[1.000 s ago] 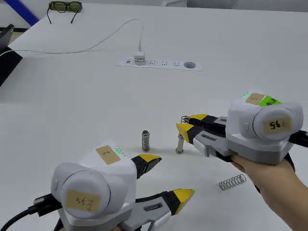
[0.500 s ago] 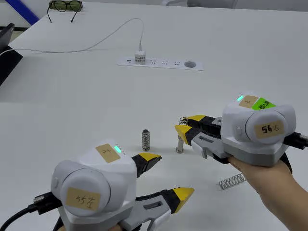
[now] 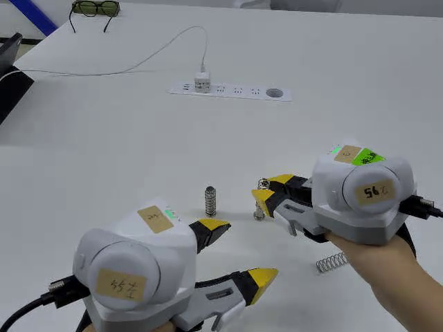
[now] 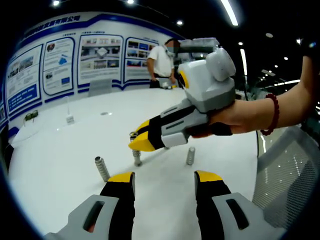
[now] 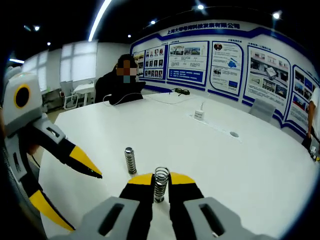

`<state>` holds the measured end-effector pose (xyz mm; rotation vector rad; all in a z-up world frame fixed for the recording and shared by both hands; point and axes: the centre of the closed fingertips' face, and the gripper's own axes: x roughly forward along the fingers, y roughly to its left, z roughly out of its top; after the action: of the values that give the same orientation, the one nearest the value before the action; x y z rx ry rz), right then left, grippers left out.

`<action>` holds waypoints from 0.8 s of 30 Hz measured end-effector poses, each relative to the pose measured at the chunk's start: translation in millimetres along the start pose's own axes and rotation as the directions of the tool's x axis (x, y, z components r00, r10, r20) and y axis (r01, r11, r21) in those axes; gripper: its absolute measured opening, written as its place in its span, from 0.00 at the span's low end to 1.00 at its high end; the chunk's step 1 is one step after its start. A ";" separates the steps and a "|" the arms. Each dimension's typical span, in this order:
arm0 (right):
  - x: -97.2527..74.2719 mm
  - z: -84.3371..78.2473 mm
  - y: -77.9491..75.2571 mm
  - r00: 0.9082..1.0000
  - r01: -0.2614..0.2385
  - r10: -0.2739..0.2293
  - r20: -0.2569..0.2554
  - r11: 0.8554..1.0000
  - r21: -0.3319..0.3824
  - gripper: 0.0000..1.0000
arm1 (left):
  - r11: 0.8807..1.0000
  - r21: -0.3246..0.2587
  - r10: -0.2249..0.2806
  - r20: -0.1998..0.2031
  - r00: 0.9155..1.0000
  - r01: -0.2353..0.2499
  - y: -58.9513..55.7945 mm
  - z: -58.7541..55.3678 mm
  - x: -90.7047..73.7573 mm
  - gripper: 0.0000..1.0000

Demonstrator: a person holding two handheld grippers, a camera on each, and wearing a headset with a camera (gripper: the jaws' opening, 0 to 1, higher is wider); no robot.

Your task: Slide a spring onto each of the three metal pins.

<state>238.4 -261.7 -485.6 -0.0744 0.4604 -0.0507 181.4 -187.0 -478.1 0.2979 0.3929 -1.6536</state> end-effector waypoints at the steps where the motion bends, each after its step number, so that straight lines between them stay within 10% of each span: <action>1: 0.8 -2.1 -0.1 1.000 0.000 0.000 -0.006 1.000 -0.002 0.12 | 1.000 0.001 0.000 0.000 1.000 0.000 0.0 -0.1 0.0 0.49; 24: 6.2 -20.3 2.1 0.998 -0.001 0.003 -0.062 0.999 0.040 0.14 | 1.000 0.002 0.006 -0.004 1.000 -0.006 1.9 -1.1 0.4 0.48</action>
<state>235.0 -261.3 -506.7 -0.0331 0.5212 -0.0601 183.2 -187.1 -479.4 0.3030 0.3931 -1.6478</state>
